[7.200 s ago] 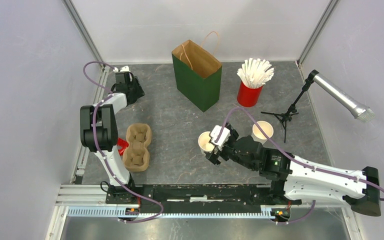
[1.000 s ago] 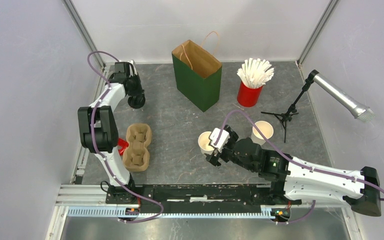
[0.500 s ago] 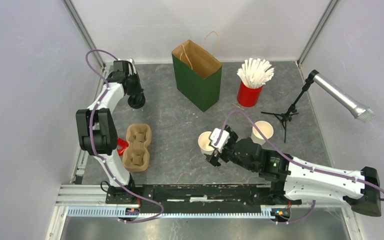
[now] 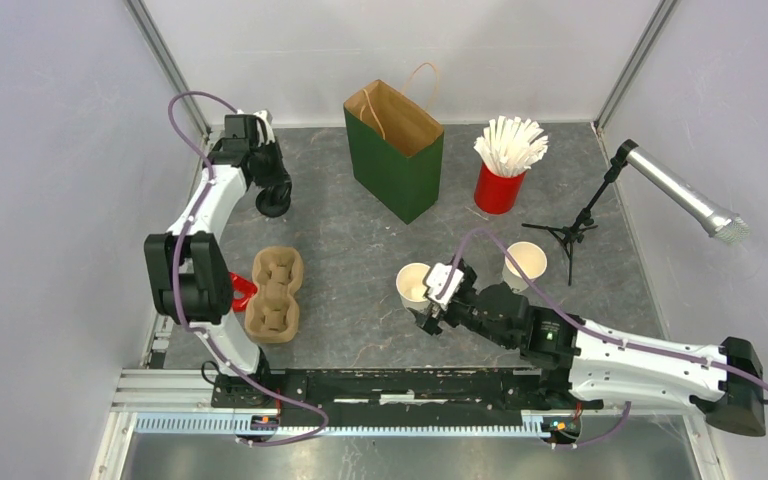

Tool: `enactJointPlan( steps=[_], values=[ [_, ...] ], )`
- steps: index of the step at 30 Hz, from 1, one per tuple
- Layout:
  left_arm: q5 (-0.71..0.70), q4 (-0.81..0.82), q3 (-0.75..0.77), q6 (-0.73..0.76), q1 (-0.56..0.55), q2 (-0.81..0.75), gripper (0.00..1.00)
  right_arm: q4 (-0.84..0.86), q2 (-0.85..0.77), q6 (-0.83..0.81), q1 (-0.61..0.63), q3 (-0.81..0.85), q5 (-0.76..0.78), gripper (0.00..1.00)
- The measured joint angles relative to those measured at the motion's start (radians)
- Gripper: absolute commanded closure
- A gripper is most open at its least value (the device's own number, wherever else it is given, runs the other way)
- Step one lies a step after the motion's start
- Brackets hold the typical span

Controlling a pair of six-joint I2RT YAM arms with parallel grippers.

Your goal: Pack the takeout coffee

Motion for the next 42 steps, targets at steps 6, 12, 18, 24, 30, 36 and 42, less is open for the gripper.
enactJointPlan(
  steps=[6,12,18,24,30,36,42],
  values=[
    [0.083,-0.039,-0.002,-0.004,-0.05,-0.126,0.97,0.294,-0.119,-0.09,0.0,-0.186,-0.035,0.02],
    [0.237,-0.045,-0.056,-0.058,-0.104,-0.259,0.98,0.559,-0.023,-0.211,0.0,-0.204,-0.091,0.02],
    [0.378,-0.042,-0.163,-0.134,-0.187,-0.388,0.98,0.888,0.197,-0.399,0.001,-0.183,-0.128,0.02],
    [0.472,-0.02,-0.255,-0.229,-0.269,-0.545,0.98,1.16,0.425,-0.555,0.001,-0.164,-0.137,0.02],
    [0.527,0.046,-0.34,-0.331,-0.309,-0.688,0.98,1.349,0.543,-0.612,0.001,-0.148,-0.141,0.02],
    [0.557,0.118,-0.414,-0.437,-0.344,-0.745,0.98,1.466,0.629,-0.638,0.0,-0.133,-0.143,0.02],
    [0.562,0.159,-0.42,-0.504,-0.385,-0.768,0.98,1.491,0.666,-0.645,-0.014,-0.124,-0.177,0.02]
  ],
)
